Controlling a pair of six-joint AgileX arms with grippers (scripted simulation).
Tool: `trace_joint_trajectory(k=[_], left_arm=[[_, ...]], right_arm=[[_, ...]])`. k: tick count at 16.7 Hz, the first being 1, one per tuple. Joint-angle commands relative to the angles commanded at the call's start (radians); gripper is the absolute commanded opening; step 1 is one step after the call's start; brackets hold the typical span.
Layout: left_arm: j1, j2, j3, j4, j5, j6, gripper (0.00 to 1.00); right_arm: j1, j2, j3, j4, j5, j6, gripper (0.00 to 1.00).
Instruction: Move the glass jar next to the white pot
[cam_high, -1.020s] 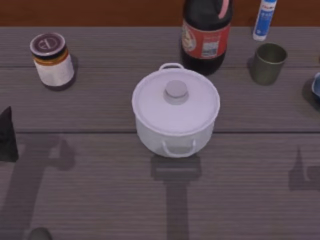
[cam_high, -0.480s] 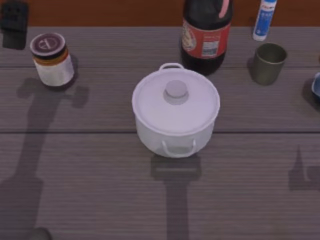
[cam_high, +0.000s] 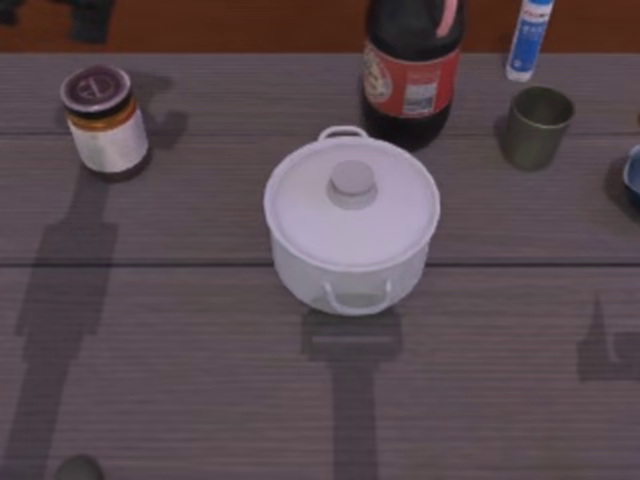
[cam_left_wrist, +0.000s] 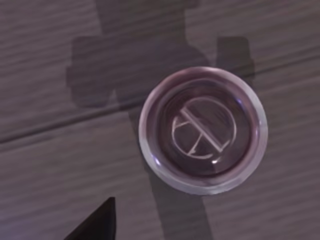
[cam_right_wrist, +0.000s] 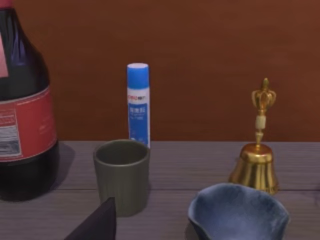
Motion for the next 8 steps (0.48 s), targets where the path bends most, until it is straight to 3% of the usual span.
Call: trace_joint_trajectory(k=[8], left_arm=[[0.012, 0.406, 0.348, -0.155, -0.024, 0.030, 1.00]], right_arm=[[0.000, 0.000, 0.000, 0.000, 0.000, 0.000, 1.00]])
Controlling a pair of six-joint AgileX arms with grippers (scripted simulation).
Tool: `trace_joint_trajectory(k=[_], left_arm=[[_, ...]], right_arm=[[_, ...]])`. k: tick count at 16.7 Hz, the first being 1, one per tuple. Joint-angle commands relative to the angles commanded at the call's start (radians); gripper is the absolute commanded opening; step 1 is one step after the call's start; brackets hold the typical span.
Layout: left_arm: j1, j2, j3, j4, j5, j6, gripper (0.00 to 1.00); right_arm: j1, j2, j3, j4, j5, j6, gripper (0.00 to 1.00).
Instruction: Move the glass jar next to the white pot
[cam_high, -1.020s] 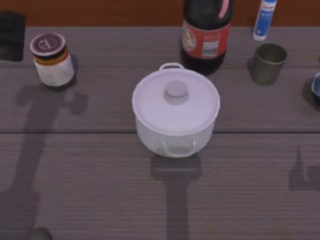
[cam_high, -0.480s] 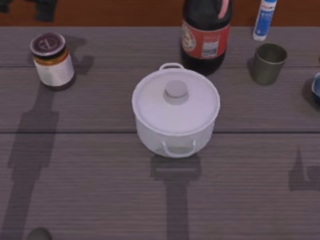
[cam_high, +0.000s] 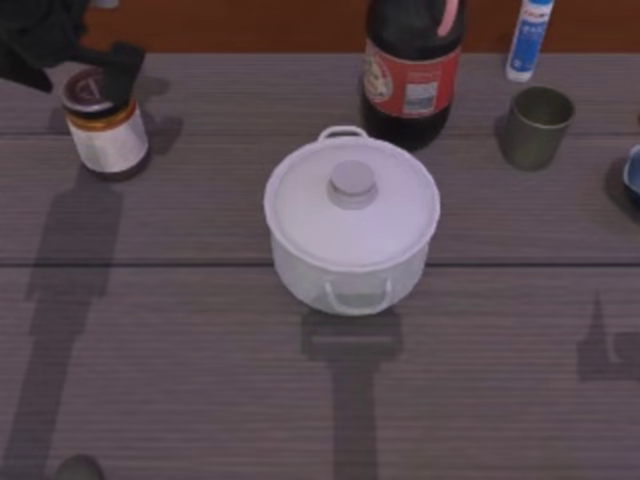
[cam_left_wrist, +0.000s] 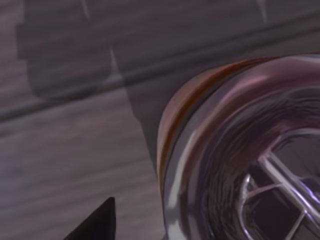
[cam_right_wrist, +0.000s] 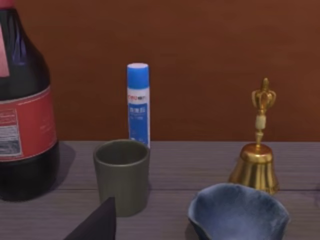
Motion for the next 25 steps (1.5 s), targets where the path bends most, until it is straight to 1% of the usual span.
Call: trace_joint_trajectory(k=[7, 13, 17, 25], left_arm=[[-0.005, 0.012, 0.004, 0.002, -0.001, -0.001, 1.00], [-0.007, 0.096, -0.011, 0.103, -0.002, -0.006, 1.00], [-0.007, 0.099, -0.011, 0.107, -0.002, -0.006, 1.00], [-0.007, 0.099, -0.011, 0.107, -0.002, -0.006, 0.40]], right_arm=[[0.000, 0.000, 0.000, 0.000, 0.000, 0.000, 1.00], [0.000, 0.000, 0.000, 0.000, 0.000, 0.000, 1.00], [0.000, 0.000, 0.000, 0.000, 0.000, 0.000, 1.00], [0.000, 0.000, 0.000, 0.000, 0.000, 0.000, 1.00]])
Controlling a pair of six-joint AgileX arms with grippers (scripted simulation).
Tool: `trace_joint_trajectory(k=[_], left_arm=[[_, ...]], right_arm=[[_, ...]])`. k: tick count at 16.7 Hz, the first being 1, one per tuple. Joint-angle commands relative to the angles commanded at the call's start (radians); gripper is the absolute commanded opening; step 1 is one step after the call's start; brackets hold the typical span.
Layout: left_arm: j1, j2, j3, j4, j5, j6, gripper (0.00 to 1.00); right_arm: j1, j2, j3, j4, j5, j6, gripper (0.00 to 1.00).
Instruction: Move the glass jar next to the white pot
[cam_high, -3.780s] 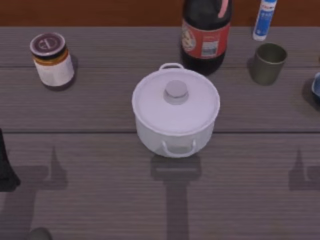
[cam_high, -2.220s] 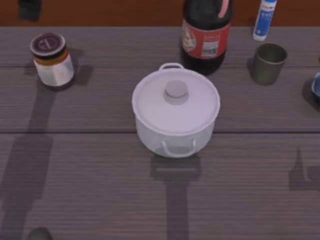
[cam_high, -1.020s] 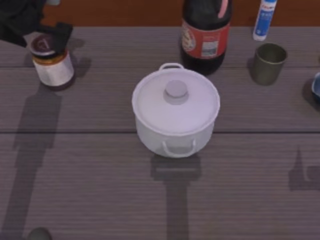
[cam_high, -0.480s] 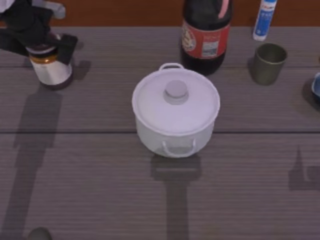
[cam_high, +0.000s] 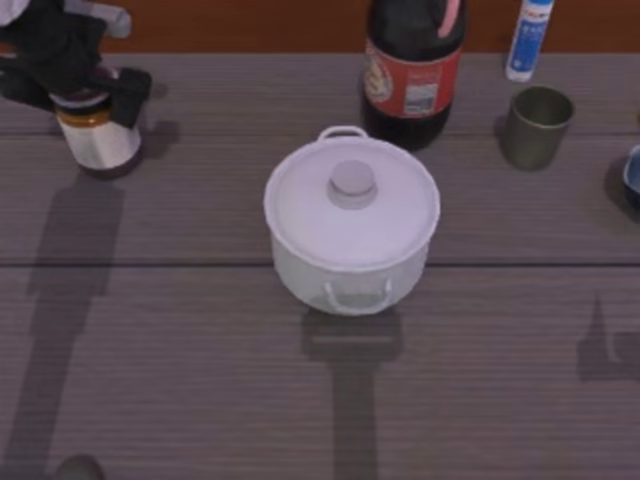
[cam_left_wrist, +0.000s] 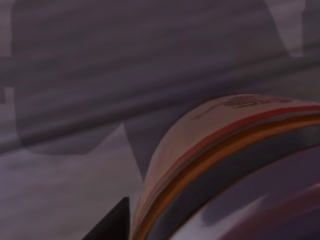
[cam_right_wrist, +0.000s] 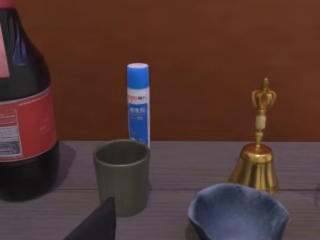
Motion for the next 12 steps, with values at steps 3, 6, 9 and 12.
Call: trace_joint_trajectory(k=[3, 6, 9, 12], left_arm=[[0.000, 0.000, 0.000, 0.000, 0.000, 0.000, 0.17], [0.000, 0.000, 0.000, 0.000, 0.000, 0.000, 0.00], [0.000, 0.000, 0.000, 0.000, 0.000, 0.000, 0.00], [0.000, 0.000, 0.000, 0.000, 0.000, 0.000, 0.00]], right_arm=[[0.000, 0.000, 0.000, 0.000, 0.000, 0.000, 1.00], [0.000, 0.000, 0.000, 0.000, 0.000, 0.000, 1.00], [0.000, 0.000, 0.000, 0.000, 0.000, 0.000, 1.00], [0.000, 0.000, 0.000, 0.000, 0.000, 0.000, 1.00]])
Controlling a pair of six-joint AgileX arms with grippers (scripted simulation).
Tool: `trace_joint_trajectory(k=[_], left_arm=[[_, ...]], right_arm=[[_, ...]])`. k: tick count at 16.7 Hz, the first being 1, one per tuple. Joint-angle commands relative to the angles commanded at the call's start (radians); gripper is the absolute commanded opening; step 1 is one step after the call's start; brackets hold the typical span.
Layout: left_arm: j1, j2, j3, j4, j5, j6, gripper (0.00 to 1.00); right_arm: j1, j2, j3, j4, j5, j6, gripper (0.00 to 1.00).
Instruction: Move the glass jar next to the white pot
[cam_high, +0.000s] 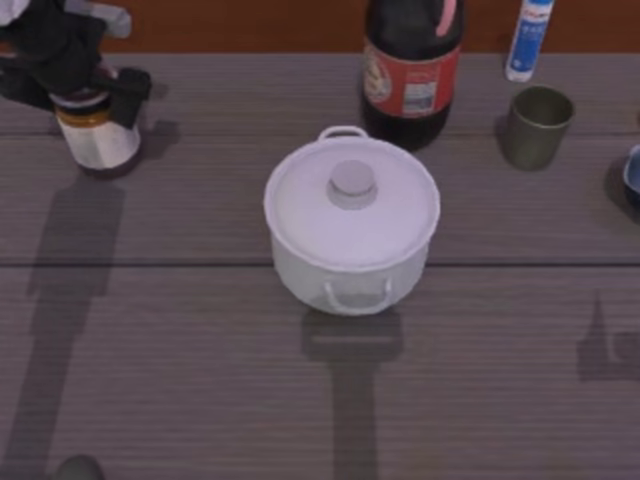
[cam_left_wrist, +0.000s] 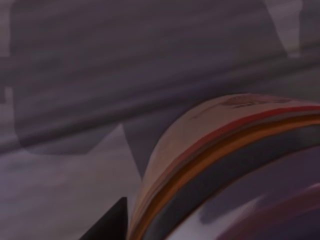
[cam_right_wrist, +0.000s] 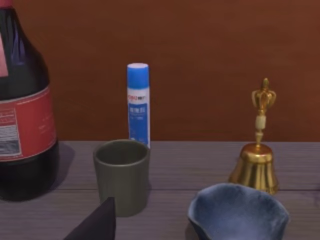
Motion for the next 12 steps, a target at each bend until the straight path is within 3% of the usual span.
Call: trace_joint_trajectory(k=[5, 12], left_arm=[[0.004, -0.040, -0.039, 0.000, -0.002, 0.000, 0.00], [0.017, -0.416, -0.405, -0.006, -0.006, 0.001, 0.00]], right_arm=[[0.000, 0.000, 0.000, 0.000, 0.000, 0.000, 1.00], [0.000, 0.000, 0.000, 0.000, 0.000, 0.000, 1.00]])
